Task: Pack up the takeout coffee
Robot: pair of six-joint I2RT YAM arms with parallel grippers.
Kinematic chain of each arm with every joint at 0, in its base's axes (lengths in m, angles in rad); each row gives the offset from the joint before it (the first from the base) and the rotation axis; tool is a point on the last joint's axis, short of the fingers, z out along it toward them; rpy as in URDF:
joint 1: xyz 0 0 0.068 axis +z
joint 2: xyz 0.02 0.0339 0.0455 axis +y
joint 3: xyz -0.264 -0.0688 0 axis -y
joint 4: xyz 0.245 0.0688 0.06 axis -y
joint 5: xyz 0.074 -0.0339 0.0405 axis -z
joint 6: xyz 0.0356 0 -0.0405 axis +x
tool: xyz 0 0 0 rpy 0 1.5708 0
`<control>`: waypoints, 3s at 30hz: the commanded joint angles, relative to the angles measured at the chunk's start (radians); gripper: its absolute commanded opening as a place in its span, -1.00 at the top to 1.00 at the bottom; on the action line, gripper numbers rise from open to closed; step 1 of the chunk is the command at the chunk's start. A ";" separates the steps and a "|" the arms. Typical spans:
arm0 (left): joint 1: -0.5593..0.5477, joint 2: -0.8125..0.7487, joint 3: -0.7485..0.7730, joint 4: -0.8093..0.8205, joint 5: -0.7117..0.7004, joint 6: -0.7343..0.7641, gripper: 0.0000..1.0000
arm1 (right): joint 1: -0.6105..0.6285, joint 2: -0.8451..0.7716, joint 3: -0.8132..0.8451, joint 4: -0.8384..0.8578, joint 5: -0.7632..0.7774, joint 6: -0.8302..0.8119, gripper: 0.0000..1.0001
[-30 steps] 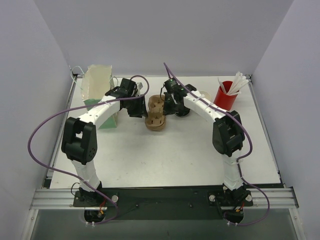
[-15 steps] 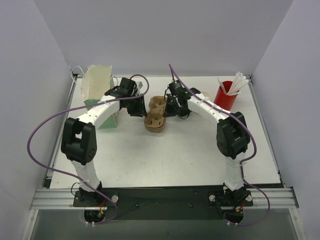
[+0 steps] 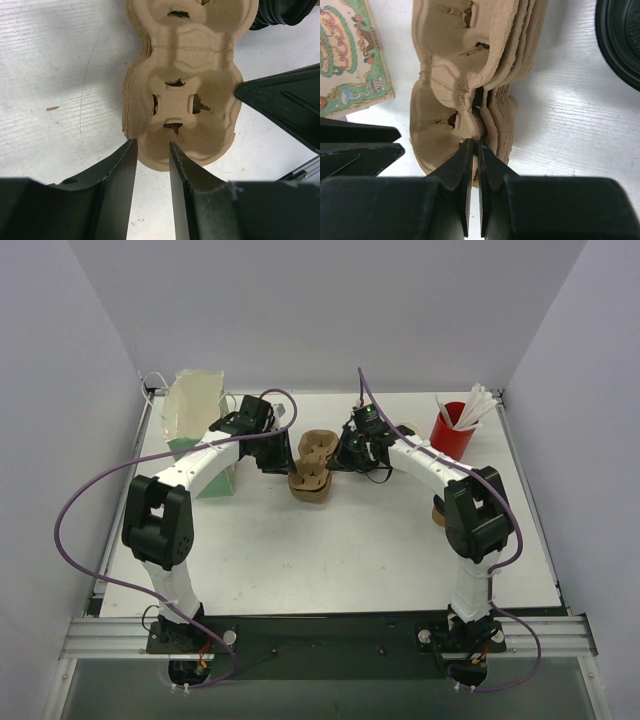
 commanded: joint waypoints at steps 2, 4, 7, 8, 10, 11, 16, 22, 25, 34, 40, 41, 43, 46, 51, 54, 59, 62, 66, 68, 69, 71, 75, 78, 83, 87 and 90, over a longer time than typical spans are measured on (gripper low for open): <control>0.006 -0.043 0.013 0.024 0.030 -0.029 0.16 | 0.002 -0.092 -0.033 0.102 -0.045 0.014 1.00; 0.006 -0.045 0.013 0.021 0.021 -0.031 0.16 | 0.002 -0.094 -0.033 0.101 -0.048 0.009 1.00; 0.006 -0.048 0.014 0.004 -0.013 -0.032 0.10 | 0.001 -0.108 -0.041 0.107 -0.043 0.002 1.00; 0.006 -0.045 0.016 0.005 -0.019 -0.032 0.10 | 0.001 -0.109 -0.040 0.107 -0.043 0.002 1.00; 0.006 -0.040 0.017 0.004 -0.019 -0.032 0.10 | -0.002 -0.106 -0.043 0.106 -0.051 0.003 1.00; 0.006 -0.029 0.019 0.004 -0.018 -0.032 0.10 | -0.004 -0.105 -0.046 0.102 -0.051 0.002 1.00; 0.006 -0.023 0.002 0.027 0.001 -0.049 0.11 | -0.007 -0.102 -0.073 0.113 -0.052 0.006 1.00; 0.006 -0.015 -0.019 0.031 -0.006 -0.051 0.11 | -0.016 -0.105 -0.072 0.118 -0.061 0.020 1.00; 0.003 -0.005 -0.026 0.041 0.007 -0.055 0.11 | -0.016 -0.109 -0.073 0.116 -0.061 0.018 1.00; -0.001 0.015 -0.024 0.054 0.024 -0.063 0.02 | -0.021 -0.115 -0.073 0.115 -0.063 0.018 1.00; -0.003 0.023 -0.043 0.070 0.028 -0.069 -0.04 | -0.022 -0.117 -0.072 0.115 -0.066 0.020 1.00; -0.003 0.026 -0.041 0.073 0.031 -0.071 -0.04 | -0.024 -0.117 -0.073 0.115 -0.066 0.021 1.00; -0.004 0.029 -0.044 0.076 0.031 -0.074 -0.04 | -0.022 -0.117 -0.073 0.113 -0.064 0.020 1.00; -0.004 0.034 -0.052 0.082 0.031 -0.077 -0.04 | -0.024 -0.118 -0.075 0.115 -0.063 0.021 1.00; -0.008 0.032 -0.056 0.096 0.042 -0.085 -0.04 | -0.024 -0.117 -0.073 0.113 -0.064 0.021 1.00; -0.009 0.031 -0.053 0.096 0.053 -0.091 -0.01 | -0.024 -0.117 -0.075 0.112 -0.064 0.020 1.00; -0.012 0.017 -0.050 0.100 0.054 -0.095 0.08 | -0.024 -0.114 -0.072 0.107 -0.063 0.017 1.00; -0.012 0.011 -0.040 0.090 0.053 -0.091 0.19 | -0.024 -0.111 -0.070 0.101 -0.058 0.011 1.00; -0.012 0.008 -0.033 0.076 0.045 -0.080 0.42 | -0.016 -0.106 -0.053 0.054 -0.028 -0.017 1.00; -0.012 0.005 -0.030 0.073 0.037 -0.069 0.55 | -0.005 -0.097 -0.026 0.029 0.000 -0.038 1.00; -0.012 0.006 -0.029 0.065 0.036 -0.063 0.58 | 0.001 -0.092 -0.014 -0.008 0.011 -0.061 1.00; -0.015 0.003 -0.023 0.059 0.024 -0.048 0.68 | 0.021 -0.082 0.011 -0.037 0.038 -0.084 1.00; -0.023 0.000 -0.009 0.031 -0.007 -0.011 0.75 | 0.061 -0.059 0.089 -0.114 0.100 -0.140 1.00; -0.027 -0.005 0.000 0.015 -0.039 0.017 0.84 | 0.078 -0.057 0.112 -0.129 0.115 -0.155 1.00; -0.028 -0.026 -0.015 0.025 -0.052 0.030 0.99 | 0.082 -0.027 0.154 -0.167 0.115 -0.166 1.00; -0.032 -0.038 -0.035 0.056 -0.042 0.030 1.00 | 0.084 -0.011 0.149 -0.186 0.126 -0.155 1.00; -0.037 -0.040 -0.035 0.062 -0.041 0.032 1.00 | 0.079 0.017 0.174 -0.238 0.147 -0.155 1.00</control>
